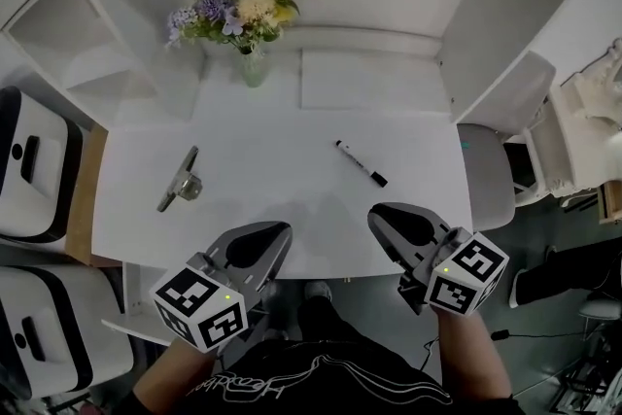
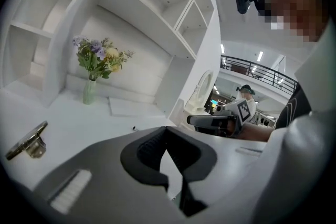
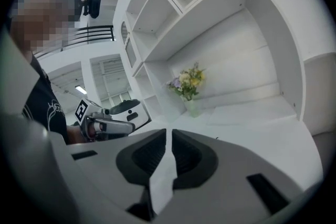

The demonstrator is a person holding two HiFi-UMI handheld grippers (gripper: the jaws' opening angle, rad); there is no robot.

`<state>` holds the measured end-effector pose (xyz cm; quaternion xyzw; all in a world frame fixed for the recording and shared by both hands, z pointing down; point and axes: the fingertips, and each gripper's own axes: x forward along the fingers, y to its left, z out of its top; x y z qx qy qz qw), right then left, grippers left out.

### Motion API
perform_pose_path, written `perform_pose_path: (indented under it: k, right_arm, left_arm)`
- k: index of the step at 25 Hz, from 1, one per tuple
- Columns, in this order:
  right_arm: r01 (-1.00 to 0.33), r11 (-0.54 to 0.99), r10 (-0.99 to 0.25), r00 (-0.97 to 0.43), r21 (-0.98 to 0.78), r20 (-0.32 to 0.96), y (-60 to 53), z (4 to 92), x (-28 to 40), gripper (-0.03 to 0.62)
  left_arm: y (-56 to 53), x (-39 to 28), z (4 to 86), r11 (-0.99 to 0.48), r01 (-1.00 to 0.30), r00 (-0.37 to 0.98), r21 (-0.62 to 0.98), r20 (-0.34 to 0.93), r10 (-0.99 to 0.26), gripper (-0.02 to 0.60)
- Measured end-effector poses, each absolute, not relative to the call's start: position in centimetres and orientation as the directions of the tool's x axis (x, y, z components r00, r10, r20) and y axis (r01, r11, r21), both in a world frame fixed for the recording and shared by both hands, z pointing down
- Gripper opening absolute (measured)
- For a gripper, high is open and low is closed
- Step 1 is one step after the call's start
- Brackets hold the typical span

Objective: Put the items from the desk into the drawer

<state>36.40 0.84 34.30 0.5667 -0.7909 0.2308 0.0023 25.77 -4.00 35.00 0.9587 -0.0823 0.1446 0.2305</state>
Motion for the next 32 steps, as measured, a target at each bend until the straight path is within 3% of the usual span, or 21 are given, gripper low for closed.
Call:
perform_pose_path:
  k: [8,11,21,32]
  right_arm:
    - [-0.908,0.273,-0.87,-0.374,-0.317,0.322,-2.2,37.7,40.2,0.014]
    - [-0.919,0.266,-0.851,-0.365,-0.29,0.378,-3.1,39.8,41.2,0.11]
    - [-0.947,0.3,-0.747,-0.31,-0.118,0.588,-5.6,46.8,43.8,0.193]
    - [-0.943,0.331,-0.662,-0.248,-0.021,0.707,-6.8,51.9,45.5,0.198]
  left_arm:
    - [-5.9,27.2,36.3,-0.856,-0.286,0.932,0.43,0.333,-0.144,0.009]
    - [-6.5,27.4,36.5,-0.853,-0.302,0.928,0.425,0.336,-0.161,0.008]
    - [-9.0,27.6,38.3,-0.823,-0.356,0.91,0.443,0.364,-0.198,0.009]
    - [-10.1,27.4,39.5,-0.799,-0.401,0.888,0.448,0.403,-0.22,0.009]
